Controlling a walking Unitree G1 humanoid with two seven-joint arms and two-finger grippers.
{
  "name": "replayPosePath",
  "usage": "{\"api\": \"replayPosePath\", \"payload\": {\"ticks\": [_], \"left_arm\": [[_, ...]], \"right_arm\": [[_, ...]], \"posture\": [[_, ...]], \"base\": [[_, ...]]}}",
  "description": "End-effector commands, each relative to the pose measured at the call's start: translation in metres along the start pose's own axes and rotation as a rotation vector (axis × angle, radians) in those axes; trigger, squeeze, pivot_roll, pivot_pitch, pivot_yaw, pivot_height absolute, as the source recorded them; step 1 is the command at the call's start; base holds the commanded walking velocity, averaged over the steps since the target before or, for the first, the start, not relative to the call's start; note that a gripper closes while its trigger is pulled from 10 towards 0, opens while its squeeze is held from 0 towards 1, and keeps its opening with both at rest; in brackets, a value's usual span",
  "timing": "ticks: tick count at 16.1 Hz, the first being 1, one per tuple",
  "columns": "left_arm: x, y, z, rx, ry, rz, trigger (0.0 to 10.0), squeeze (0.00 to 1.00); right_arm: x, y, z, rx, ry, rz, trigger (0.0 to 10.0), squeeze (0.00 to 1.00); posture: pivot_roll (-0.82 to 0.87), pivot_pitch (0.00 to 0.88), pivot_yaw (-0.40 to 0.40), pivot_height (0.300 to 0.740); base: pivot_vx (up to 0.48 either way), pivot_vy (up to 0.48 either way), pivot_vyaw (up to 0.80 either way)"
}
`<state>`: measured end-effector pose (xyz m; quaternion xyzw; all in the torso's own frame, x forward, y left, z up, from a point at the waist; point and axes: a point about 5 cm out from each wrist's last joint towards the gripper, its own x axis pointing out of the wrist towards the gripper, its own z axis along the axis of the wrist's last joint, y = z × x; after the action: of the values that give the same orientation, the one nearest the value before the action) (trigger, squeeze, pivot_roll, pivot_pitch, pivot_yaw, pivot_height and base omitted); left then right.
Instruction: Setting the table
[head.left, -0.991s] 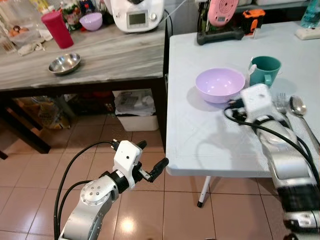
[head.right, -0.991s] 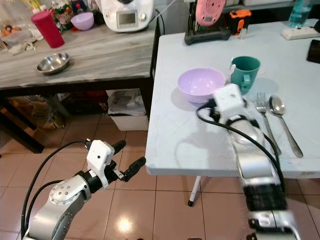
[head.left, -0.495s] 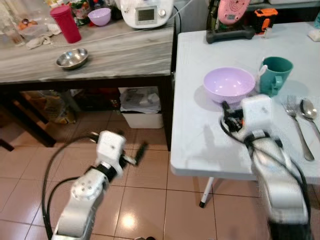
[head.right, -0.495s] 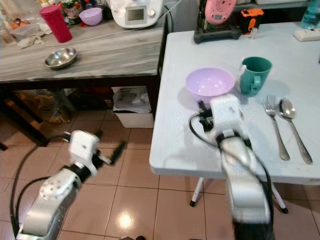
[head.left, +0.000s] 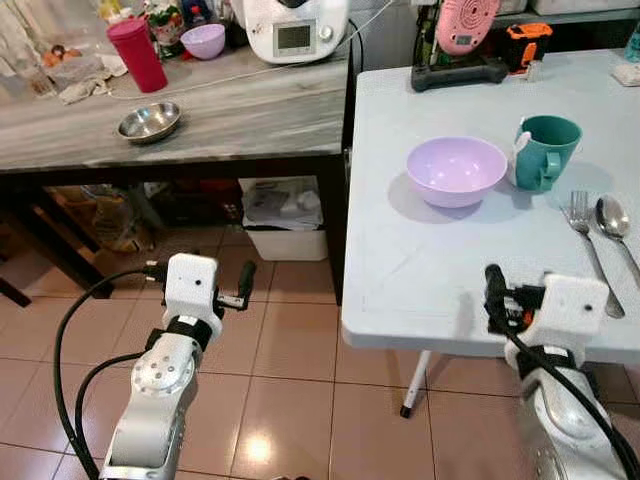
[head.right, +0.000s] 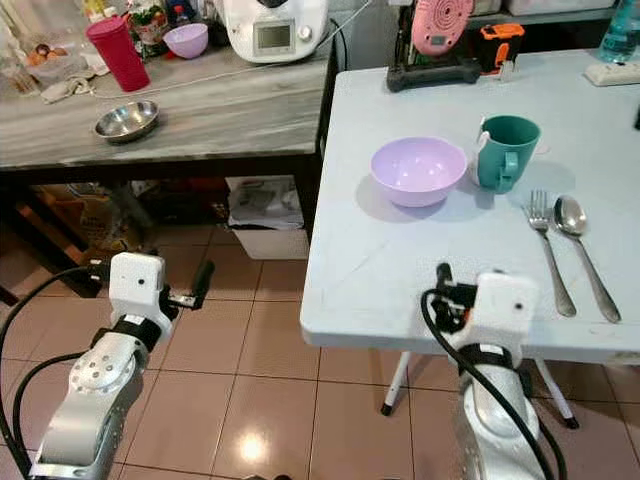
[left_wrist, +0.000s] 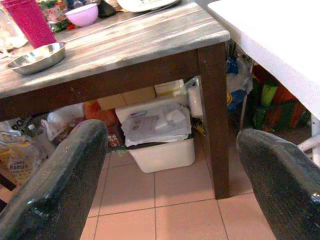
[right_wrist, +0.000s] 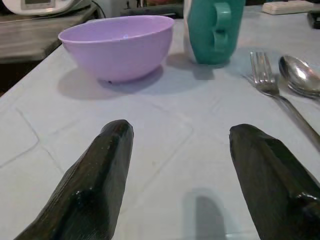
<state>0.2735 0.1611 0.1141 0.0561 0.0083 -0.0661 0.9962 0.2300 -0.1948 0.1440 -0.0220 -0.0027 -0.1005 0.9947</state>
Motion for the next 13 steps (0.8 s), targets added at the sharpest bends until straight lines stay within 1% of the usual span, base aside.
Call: {"api": "replayPosePath", "payload": {"ticks": [1,2,3,7,9,12,13], "left_arm": [[-0.0038,0.0048,-0.0059,0.018,0.026,0.011,10.0,0.0],[-0.0041,0.002,-0.0088,0.024,0.039,0.004,10.0,0.0],[-0.0035,0.0006,-0.0089,0.03,0.04,-0.003,10.0,0.0],[-0.0024,-0.0021,-0.0094,0.007,0.049,-0.019,10.0,0.0],[-0.0028,-0.002,-0.0105,0.01,0.055,-0.014,10.0,0.0],[-0.0025,-0.002,-0.0111,0.015,0.059,-0.019,10.0,0.0],[-0.0017,-0.0023,-0.0101,0.02,0.048,-0.03,10.0,0.0]], "right_arm": [[-0.0024,0.0023,0.0058,0.019,-0.01,0.003,10.0,0.0],[-0.0008,0.0033,0.0057,0.031,0.0,0.002,10.0,0.0],[0.0009,0.0042,0.007,0.032,-0.006,0.008,10.0,0.0],[0.0032,0.0072,0.0063,0.035,-0.002,0.028,10.0,0.0],[0.0038,0.009,0.005,0.037,0.007,0.037,10.0,0.0],[0.0035,0.01,0.0037,0.039,0.011,0.04,10.0,0.0],[0.0038,0.0102,0.0037,0.04,0.011,0.04,10.0,0.0]], "posture": [[-0.25,0.068,0.151,0.74],[-0.25,0.068,0.148,0.74],[-0.25,0.067,0.147,0.74],[-0.25,0.067,0.145,0.74],[-0.24,0.069,0.144,0.74],[-0.24,0.072,0.145,0.74],[-0.24,0.072,0.147,0.74]], "base": [[0.0,0.0,0.0],[0.0,0.0,-0.54],[0.0,0.0,0.0],[0.0,0.0,0.0],[-0.306,-0.24,0.0],[-0.31,0.0,0.0],[0.0,0.0,0.0]]}}
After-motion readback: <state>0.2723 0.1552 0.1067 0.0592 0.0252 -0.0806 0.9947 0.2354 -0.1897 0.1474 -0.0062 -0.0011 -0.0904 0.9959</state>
